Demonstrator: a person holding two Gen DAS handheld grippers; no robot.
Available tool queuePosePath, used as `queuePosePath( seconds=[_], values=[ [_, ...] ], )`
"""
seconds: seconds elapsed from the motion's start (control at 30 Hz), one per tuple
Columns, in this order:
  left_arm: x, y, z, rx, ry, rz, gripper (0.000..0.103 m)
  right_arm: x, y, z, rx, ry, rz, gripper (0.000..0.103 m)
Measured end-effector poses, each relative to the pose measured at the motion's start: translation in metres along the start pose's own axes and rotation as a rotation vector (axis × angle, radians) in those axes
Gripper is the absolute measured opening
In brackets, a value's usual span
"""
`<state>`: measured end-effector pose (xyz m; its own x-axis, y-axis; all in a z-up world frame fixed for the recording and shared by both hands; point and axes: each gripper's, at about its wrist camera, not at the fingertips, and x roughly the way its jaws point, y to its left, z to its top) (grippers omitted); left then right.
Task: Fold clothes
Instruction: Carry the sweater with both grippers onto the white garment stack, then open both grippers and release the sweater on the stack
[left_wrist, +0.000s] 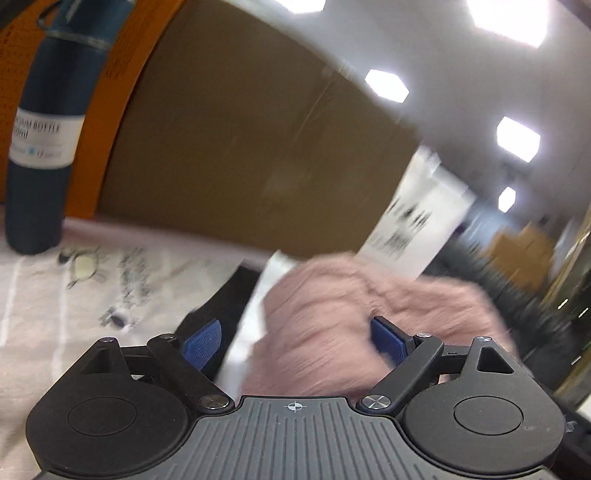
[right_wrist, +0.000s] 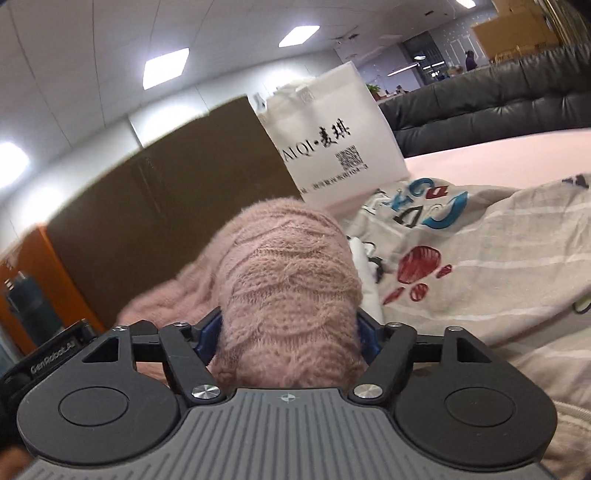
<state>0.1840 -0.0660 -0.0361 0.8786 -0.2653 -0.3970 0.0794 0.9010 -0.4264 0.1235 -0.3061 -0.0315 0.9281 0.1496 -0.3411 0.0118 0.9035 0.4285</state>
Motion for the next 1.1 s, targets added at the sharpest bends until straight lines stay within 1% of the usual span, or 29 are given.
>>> queuePosePath(
  seconds=[0.1,0.17,0.27,0.3,0.37,0.43,0.47,0.5,0.53,0.6,0.67,0.73,0.8,0.9,0.97,1.03,1.1],
  values=[
    [0.006,-0.001,-0.008,0.059,0.018,0.024,0.093,0.009,0.003,-0.005,-0.045,0.043,-0.047,0.073],
    [0.003,-0.002,-0.007,0.067,0.016,0.033,0.095,0.012,0.004,-0.006,-0.060,0.054,-0.060,0.077],
    [-0.007,0.002,-0.007,0.019,-0.018,0.005,0.095,0.008,0.006,-0.006,-0.067,0.040,-0.046,0.083],
    [-0.011,0.005,-0.006,-0.021,-0.037,-0.009,0.097,0.006,0.006,-0.006,-0.067,0.028,-0.039,0.084],
    [-0.020,0.008,-0.005,-0.082,-0.067,-0.027,0.099,-0.002,0.008,-0.006,-0.075,-0.023,-0.022,0.087],
    [-0.029,0.009,-0.003,-0.097,-0.085,-0.042,0.099,-0.012,0.011,-0.006,-0.083,-0.086,0.000,0.093],
    [-0.034,0.009,-0.002,-0.098,-0.091,-0.050,0.099,-0.017,0.012,-0.007,-0.087,-0.130,0.012,0.101],
    [-0.040,0.009,-0.002,-0.091,-0.095,-0.060,0.100,-0.023,0.013,-0.008,-0.093,-0.178,0.024,0.103],
    [-0.046,0.009,-0.002,-0.084,-0.099,-0.069,0.101,-0.028,0.014,-0.009,-0.100,-0.226,0.035,0.103],
    [-0.060,0.010,-0.003,-0.067,-0.102,-0.080,0.102,-0.038,0.017,-0.012,-0.119,-0.286,0.053,0.103],
    [-0.073,0.013,-0.003,-0.046,-0.099,-0.091,0.102,-0.045,0.020,-0.013,-0.132,-0.323,0.065,0.103],
    [-0.088,0.019,-0.003,-0.046,-0.089,-0.108,0.103,-0.052,0.023,-0.014,-0.132,-0.344,0.062,0.103],
    [-0.104,0.026,-0.002,-0.052,-0.082,-0.115,0.103,-0.058,0.031,-0.015,-0.137,-0.312,0.067,0.103],
    [-0.127,0.034,-0.002,-0.025,-0.093,-0.097,0.103,-0.070,0.050,-0.021,-0.158,-0.253,0.091,0.103],
    [-0.141,0.041,-0.002,-0.011,-0.099,-0.079,0.103,-0.078,0.067,-0.028,-0.167,-0.193,0.104,0.103],
    [-0.154,0.051,-0.004,-0.021,-0.095,-0.050,0.103,-0.085,0.084,-0.037,-0.169,-0.134,0.125,0.103],
    [-0.165,0.061,-0.006,-0.029,-0.092,-0.029,0.103,-0.089,0.102,-0.047,-0.182,-0.075,0.123,0.103]
  ],
)
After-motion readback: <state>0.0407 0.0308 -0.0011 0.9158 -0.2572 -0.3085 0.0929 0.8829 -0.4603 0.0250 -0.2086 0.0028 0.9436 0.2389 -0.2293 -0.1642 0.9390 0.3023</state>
